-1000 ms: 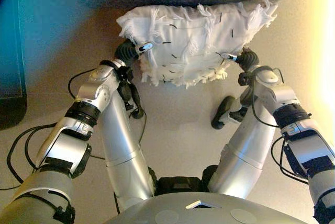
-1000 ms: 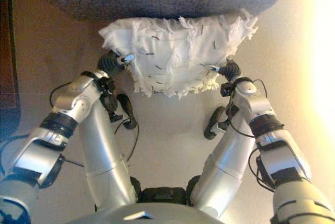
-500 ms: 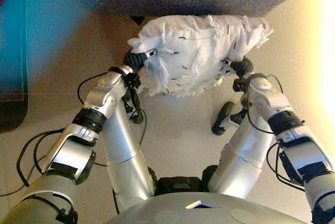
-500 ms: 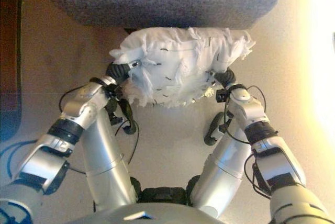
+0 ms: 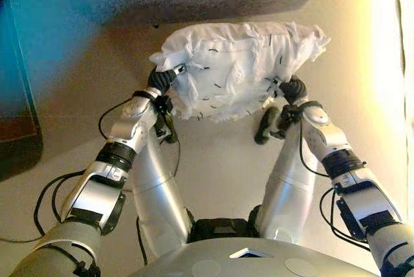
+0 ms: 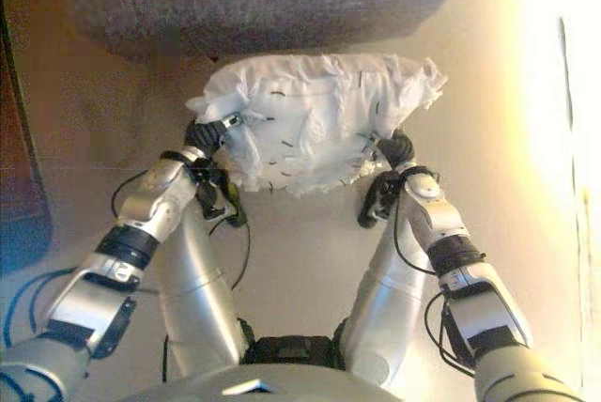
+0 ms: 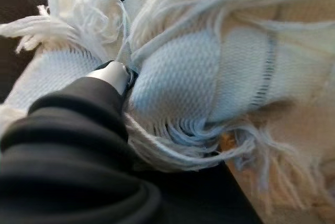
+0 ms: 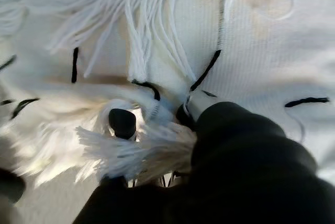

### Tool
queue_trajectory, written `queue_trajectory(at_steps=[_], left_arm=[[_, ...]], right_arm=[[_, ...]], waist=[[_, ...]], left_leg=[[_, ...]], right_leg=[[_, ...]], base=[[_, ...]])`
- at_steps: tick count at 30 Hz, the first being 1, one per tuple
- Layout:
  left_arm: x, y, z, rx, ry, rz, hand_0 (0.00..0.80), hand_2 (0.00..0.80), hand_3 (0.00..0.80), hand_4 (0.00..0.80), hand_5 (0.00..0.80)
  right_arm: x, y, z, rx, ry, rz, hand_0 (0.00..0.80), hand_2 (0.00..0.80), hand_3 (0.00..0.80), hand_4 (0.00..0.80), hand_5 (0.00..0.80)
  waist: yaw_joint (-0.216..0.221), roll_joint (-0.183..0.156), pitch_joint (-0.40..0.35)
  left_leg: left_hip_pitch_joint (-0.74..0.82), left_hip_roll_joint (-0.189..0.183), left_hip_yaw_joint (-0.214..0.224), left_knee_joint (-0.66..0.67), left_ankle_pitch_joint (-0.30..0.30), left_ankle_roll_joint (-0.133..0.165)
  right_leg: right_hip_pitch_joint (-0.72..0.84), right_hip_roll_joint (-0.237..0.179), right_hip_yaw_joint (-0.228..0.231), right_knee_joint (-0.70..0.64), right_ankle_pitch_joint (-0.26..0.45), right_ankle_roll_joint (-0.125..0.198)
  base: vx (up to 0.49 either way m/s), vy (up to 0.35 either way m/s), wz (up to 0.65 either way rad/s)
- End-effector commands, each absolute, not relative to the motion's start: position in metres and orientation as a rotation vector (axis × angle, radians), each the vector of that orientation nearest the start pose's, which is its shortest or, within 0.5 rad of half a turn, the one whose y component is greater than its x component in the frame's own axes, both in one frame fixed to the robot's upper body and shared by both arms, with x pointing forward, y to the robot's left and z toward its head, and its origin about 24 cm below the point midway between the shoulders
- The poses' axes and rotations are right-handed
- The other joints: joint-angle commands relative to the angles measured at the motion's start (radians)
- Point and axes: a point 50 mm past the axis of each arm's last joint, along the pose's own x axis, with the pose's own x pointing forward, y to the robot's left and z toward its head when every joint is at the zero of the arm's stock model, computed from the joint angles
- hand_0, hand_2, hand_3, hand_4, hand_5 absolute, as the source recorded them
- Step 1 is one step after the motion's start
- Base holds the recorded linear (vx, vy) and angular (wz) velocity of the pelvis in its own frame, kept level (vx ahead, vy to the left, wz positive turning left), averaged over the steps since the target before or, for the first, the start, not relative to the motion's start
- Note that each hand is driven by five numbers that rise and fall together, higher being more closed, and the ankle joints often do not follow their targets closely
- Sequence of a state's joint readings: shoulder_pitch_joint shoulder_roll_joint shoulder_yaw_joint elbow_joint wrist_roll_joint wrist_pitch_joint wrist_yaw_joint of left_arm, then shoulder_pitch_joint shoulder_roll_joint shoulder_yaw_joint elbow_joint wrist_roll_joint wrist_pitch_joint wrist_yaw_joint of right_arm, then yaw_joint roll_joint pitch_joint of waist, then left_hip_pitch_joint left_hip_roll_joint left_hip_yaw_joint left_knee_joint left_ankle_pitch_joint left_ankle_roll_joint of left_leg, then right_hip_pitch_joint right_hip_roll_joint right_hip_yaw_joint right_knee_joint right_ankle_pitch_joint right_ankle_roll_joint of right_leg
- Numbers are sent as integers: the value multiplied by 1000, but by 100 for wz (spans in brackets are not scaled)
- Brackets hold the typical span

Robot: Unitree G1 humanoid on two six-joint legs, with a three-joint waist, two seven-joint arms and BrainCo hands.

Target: Pick up the cushion and take it to the sofa

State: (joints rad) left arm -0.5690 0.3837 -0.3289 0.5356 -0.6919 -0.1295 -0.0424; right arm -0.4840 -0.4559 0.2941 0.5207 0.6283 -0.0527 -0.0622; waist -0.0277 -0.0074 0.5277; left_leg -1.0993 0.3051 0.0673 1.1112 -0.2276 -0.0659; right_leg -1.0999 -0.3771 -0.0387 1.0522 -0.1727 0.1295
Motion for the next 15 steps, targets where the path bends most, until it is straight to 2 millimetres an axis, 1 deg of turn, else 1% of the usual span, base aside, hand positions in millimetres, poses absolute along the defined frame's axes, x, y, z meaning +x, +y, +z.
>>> queue_trajectory(at_steps=[1, 3, 5, 6, 7, 8, 9, 10, 12, 13, 14, 15], left_arm=[[351, 128, 140, -173, -321, -312, 800, 800, 800, 800, 800], [347, 134, 138, -170, -341, -294, 800, 800, 800, 800, 800], [340, 140, 131, -161, -341, -283, 800, 800, 800, 800, 800], [338, 141, 129, -159, -337, -282, 800, 800, 800, 800, 800], [336, 143, 125, -159, -320, -276, 800, 800, 800, 800, 800], [334, 147, 123, -169, -311, -270, 800, 800, 800, 800, 800], [334, 148, 121, -178, -306, -268, 800, 800, 800, 800, 800], [334, 152, 119, -197, -295, -246, 800, 800, 800, 800, 800], [333, 158, 115, -217, -283, -211, 800, 800, 800, 800, 800], [332, 161, 114, -237, -286, -188, 800, 800, 800, 800, 800], [331, 163, 112, -250, -281, -169, 800, 800, 800, 800, 800], [330, 165, 111, -256, -275, -154, 800, 800, 800, 800, 800]], right_arm=[[343, -153, 135, 95, -303, 230, 800, 800, 800, 800, 800], [336, -157, 131, 118, -311, 223, 800, 800, 800, 800, 800], [328, -161, 122, 137, -308, 213, 800, 800, 800, 800, 800], [326, -161, 120, 146, -303, 213, 800, 800, 800, 800, 800], [322, -162, 115, 154, -289, 205, 800, 800, 800, 800, 800], [321, -165, 114, 159, -282, 201, 800, 800, 800, 800, 800], [321, -165, 113, 167, -278, 203, 800, 800, 800, 800, 800], [322, -165, 113, 190, -254, 205, 800, 800, 800, 800, 800], [325, -162, 114, 189, -230, 217, 800, 800, 800, 800, 800], [327, -159, 115, 193, -223, 228, 800, 800, 800, 800, 800], [328, -155, 117, 195, -213, 238, 800, 800, 800, 800, 800], [328, -152, 116, 203, -203, 241, 800, 800, 800, 800, 800]], waist=[[3, 3, -31], [12, -5, -54], [22, -14, -88], [25, -18, -101], [31, -24, -127], [35, -28, -146], [38, -30, -151], [45, -40, -176], [56, -46, -194], [65, -49, -205], [71, -50, -219], [75, -50, -239]], left_leg=[[156, -15, -39, -292, 111, -44], [254, -50, -39, -432, 150, -46], [367, -84, -25, -559, 190, -42], [397, -93, -26, -592, 198, -39], [466, -111, -27, -653, 209, -35], [509, -126, -35, -681, 210, -33], [528, -133, -40, -691, 209, -33], [571, -156, -58, -716, 222, -24], [617, -185, -97, -707, 198, -22], [647, -207, -120, -706, 179, -18], [681, -219, -130, -722, 168, -12], [712, -223, -130, -756, 170, -6]], right_leg=[[155, -11, 35, -171, 117, 4], [249, -6, 6, -312, 145, 16], [367, 1, -38, -449, 174, 29], [401, 6, -48, -489, 179, 32], [474, 17, -66, -561, 187, 38], [522, 29, -74, -602, 189, 42], [542, 33, -77, -619, 189, 43], [591, 40, -83, -671, 209, 39], [638, 55, -66, -697, 202, 40], [664, 62, -50, -720, 203, 43], [694, 68, -40, -746, 205, 47], [720, 71, -41, -770, 210, 49]], base=[[-15, -51, 0], [23, -72, -4], [64, -90, -10], [101, -90, 12], [119, -102, 11], [108, -101, 4], [58, -88, -14], [32, -43, -23], [69, -8, -25], [108, 24, -34], [120, 27, -40], [147, 8, -44]])
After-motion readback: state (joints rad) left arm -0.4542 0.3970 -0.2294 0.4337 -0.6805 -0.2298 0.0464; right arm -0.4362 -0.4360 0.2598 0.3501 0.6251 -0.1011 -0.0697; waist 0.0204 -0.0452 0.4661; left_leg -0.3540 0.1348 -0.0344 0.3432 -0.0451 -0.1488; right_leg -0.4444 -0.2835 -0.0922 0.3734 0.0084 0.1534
